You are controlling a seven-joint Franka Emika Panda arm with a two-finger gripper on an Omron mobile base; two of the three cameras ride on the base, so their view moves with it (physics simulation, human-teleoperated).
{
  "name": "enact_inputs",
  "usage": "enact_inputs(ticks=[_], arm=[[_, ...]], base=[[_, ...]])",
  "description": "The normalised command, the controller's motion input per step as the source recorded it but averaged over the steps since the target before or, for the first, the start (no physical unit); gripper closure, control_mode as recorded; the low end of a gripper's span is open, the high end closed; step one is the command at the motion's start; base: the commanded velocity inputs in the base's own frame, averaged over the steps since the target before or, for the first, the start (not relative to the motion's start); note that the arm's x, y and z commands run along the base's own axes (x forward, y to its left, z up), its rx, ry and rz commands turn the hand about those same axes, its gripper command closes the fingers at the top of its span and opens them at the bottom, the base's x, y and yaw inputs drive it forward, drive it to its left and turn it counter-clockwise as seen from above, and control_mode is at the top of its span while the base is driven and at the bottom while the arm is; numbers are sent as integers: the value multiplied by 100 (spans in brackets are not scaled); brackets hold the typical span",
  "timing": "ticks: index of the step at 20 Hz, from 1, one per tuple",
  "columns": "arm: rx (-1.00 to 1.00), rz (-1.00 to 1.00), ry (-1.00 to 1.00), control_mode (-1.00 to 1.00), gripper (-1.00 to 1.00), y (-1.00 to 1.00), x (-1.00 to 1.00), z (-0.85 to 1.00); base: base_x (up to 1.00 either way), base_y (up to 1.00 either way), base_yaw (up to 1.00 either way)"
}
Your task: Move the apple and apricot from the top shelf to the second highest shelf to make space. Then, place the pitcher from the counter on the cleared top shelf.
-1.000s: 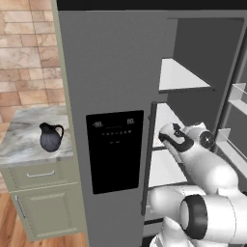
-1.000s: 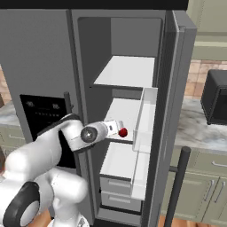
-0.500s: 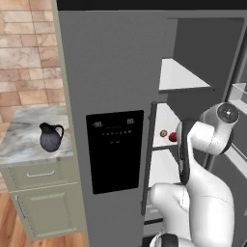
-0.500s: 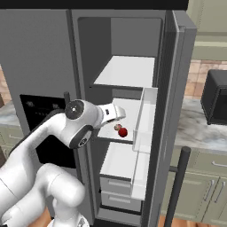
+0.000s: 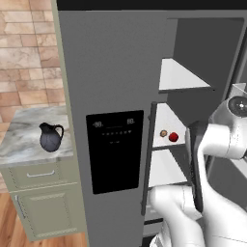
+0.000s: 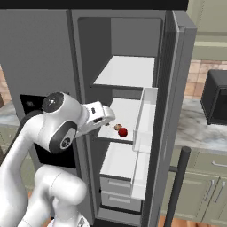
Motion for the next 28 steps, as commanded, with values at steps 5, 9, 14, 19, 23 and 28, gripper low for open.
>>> enact_inputs(ticks=[5, 9, 14, 19, 23, 28], arm=[[10, 0, -11, -100, -100, 55, -5, -8], [38, 0, -22, -100, -100, 7, -5, 0], [54, 0, -16, -100, -100, 2, -17, 0], [38, 0, -8, -100, -100, 43, -31, -10], [1, -3, 0, -100, -100, 75, -14, -8], [-6, -11, 4, -100, -100, 70, 0, -1]], base=[[0, 0, 0], [0, 0, 0], [0, 0, 0], [0, 0, 0], [0, 0, 0], [0, 0, 0]])
